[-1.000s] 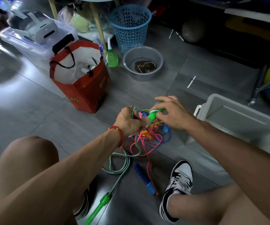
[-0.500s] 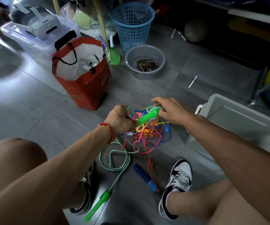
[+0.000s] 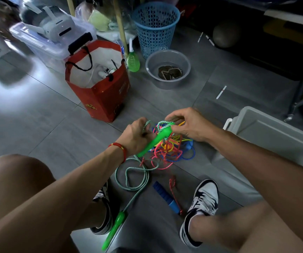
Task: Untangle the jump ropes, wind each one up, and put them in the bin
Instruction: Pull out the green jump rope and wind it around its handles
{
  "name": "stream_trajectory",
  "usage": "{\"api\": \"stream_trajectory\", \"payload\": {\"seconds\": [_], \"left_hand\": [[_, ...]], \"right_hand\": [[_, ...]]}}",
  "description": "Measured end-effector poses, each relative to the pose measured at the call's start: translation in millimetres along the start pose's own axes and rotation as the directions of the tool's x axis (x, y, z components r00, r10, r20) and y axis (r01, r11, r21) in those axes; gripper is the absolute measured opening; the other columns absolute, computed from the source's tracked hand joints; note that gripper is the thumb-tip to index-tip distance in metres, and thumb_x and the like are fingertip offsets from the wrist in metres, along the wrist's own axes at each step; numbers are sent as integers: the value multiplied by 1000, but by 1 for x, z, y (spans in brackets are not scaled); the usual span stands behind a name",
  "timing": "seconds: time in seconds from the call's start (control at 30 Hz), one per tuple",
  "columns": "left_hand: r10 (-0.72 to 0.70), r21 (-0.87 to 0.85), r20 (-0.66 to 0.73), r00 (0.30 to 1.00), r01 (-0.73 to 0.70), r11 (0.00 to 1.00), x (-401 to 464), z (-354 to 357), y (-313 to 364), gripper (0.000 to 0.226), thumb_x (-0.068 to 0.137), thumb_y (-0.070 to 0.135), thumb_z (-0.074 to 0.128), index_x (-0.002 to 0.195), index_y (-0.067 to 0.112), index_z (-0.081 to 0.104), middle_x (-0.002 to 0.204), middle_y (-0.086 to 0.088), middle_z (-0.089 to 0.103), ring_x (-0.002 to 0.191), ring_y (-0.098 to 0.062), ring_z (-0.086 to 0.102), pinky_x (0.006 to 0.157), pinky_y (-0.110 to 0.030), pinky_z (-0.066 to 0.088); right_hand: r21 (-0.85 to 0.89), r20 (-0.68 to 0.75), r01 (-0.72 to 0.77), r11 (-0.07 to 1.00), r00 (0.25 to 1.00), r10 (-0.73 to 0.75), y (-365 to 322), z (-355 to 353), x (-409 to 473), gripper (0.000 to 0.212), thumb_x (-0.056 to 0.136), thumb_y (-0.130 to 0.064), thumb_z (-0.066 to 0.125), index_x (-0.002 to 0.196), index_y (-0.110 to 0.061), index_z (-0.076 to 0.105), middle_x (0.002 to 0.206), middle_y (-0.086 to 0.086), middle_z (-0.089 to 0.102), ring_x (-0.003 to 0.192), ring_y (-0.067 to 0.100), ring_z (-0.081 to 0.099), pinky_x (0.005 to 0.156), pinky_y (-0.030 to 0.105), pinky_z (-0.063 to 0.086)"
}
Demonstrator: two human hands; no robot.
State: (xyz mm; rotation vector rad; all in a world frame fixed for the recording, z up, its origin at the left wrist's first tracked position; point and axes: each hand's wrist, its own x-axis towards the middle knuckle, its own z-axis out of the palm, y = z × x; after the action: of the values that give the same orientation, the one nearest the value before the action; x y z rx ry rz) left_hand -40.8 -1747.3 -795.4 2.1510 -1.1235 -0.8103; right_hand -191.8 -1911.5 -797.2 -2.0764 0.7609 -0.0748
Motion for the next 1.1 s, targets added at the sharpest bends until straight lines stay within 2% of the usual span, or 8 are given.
{"api": "stream_trajectory", "payload": {"seconds": [0.1, 0.17, 0.27, 0.43, 0.53, 0.7, 0.93, 1.1], "left_hand": [[10, -97, 5, 1000, -9, 995, -1, 4, 3, 34, 92, -3, 59, 78, 18, 36, 55, 9, 62, 74, -24, 59, 66, -31, 50], [-12, -226, 79, 997, 29, 974, 1, 4, 11, 32, 90, 19, 72, 82, 14, 41, 66, 0, 66, 72, -24, 60, 70, -41, 53], [-97, -71, 113, 989, 106, 992, 0, 5, 14, 41, 79, 36, 82, 84, 12, 48, 82, -10, 64, 71, -19, 54, 73, -43, 53], [-140, -304, 84, 987, 159, 939, -6, 4, 23, 39, 86, 13, 74, 76, 19, 37, 77, -11, 52, 71, -20, 57, 65, -36, 46], [-167, -444, 142, 976, 214, 870, -7, 4, 26, 34, 94, 5, 64, 81, 18, 35, 74, -12, 63, 58, -21, 62, 64, -40, 47], [-115, -532, 291, 950, 261, 806, -9, -2, 25, 32, 101, -2, 49, 80, 17, 35, 79, -19, 67, 57, -22, 58, 52, -29, 46], [-21, -162, 269, 963, 66, 985, -6, -10, 15, 38, 84, 6, 68, 77, 19, 34, 85, -28, 66, 72, -20, 52, 65, -47, 48], [27, -25, 263, 964, -21, 999, -5, -14, 2, 44, 82, -5, 69, 76, 19, 32, 90, -22, 71, 69, -21, 56, 68, -41, 50]], "right_hand": [[-36, 5, 8, 999, 1000, -8, 3, 4, -1, 32, 73, -12, 77, 104, -21, 77, 84, -10, 75, 79, 3, 71, 70, 17, 52], [-80, -45, 0, 997, 999, -3, 2, 3, -1, 31, 74, -9, 75, 102, -21, 77, 77, -13, 71, 72, 0, 69, 67, 16, 52], [-114, -110, -8, 993, 994, -5, -2, 1, -2, 29, 73, -11, 75, 100, -21, 77, 75, -13, 69, 71, 3, 68, 68, 19, 55], [-159, -15, 63, 985, 998, -66, -3, -4, -2, 31, 82, -17, 72, 112, -24, 71, 84, -4, 73, 66, 0, 68, 71, 26, 57], [-181, 41, 105, 978, 994, -99, -6, -1, -7, 33, 81, -15, 69, 113, -25, 67, 67, -9, 69, 55, 11, 63, 66, 36, 58], [-241, 83, 126, 962, 991, -109, -7, -9, -7, 40, 78, -10, 66, 115, -27, 69, 54, -9, 53, 49, 6, 47, 59, 31, 49], [-349, 172, 172, 921, 978, -117, -5, -31, -1, 36, 75, 0, 63, 99, -20, 80, 70, -4, 71, 70, -1, 58, 64, 24, 44], [-199, 101, -29, 980, 994, 50, 16, -54, 2, 37, 78, 4, 56, 93, -20, 80, 77, 3, 77, 73, 25, 75, 73, 38, 62]]}}
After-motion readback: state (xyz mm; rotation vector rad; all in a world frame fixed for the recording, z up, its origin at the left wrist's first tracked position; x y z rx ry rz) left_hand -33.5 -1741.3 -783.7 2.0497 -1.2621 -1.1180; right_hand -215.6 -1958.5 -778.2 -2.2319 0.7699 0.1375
